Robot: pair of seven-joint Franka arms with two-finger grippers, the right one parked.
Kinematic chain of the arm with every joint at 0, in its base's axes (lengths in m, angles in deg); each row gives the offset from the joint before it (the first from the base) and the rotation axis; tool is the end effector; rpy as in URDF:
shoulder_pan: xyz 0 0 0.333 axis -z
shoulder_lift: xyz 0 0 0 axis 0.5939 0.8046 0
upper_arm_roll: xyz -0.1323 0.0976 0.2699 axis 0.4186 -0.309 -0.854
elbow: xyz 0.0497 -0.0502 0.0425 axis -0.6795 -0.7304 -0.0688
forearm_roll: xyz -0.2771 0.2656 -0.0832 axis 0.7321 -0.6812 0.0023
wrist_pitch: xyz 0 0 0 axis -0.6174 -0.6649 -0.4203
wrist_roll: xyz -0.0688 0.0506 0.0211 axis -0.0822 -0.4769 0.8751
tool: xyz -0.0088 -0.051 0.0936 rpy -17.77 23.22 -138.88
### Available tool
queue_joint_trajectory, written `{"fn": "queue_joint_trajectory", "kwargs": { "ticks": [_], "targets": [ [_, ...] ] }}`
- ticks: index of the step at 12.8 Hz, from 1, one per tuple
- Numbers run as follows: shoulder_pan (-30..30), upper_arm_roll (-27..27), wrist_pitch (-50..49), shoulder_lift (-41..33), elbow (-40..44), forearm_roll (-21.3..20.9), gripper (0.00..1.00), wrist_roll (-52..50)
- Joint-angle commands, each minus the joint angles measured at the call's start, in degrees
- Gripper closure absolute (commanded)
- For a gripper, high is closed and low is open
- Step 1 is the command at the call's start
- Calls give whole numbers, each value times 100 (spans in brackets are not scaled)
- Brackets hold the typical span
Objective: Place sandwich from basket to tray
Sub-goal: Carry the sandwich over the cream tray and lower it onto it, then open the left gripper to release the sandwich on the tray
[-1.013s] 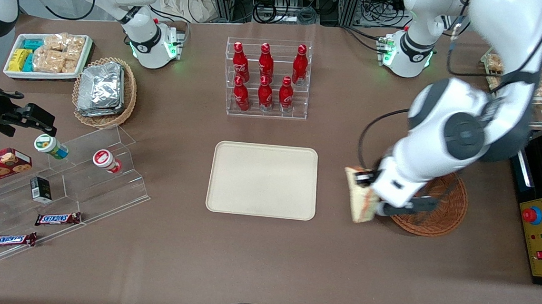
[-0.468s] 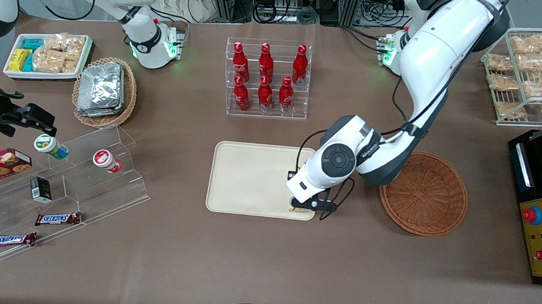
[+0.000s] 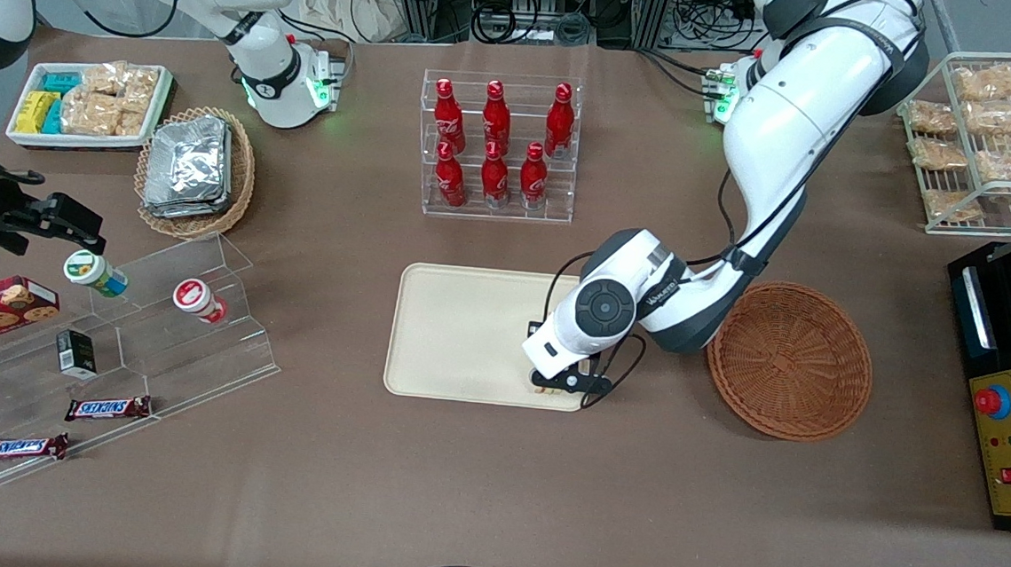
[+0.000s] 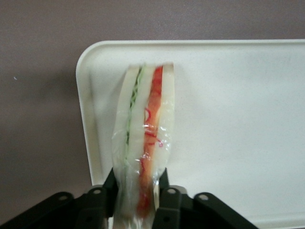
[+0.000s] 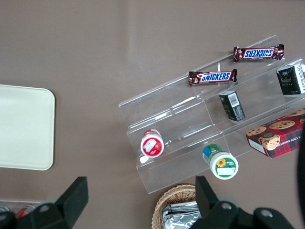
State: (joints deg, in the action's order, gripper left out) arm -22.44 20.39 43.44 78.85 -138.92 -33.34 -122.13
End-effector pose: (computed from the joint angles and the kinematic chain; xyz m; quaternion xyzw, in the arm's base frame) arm 0.5881 -0.4171 0.2451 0.9953 -0.0281 -0.0814 0.0437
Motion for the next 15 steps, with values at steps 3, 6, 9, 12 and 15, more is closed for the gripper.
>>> {"fn": "queue_joint_trajectory", "kwargs": {
  "ticks": [3,6,9,12,15],
  "targets": [
    [-1,-30,-133,-318,222,-137,0,-152],
    [-379,-92,-1244,-1073,117,-128,0,-161],
    [-1027,-22,-1366,-2275,-1029,3,0,-109],
    [-1468,22,-777,-3814,-2761,276,2,75],
    [-2012,-13,-845,-4800,-3364,986,3,1276]
  ]
}}
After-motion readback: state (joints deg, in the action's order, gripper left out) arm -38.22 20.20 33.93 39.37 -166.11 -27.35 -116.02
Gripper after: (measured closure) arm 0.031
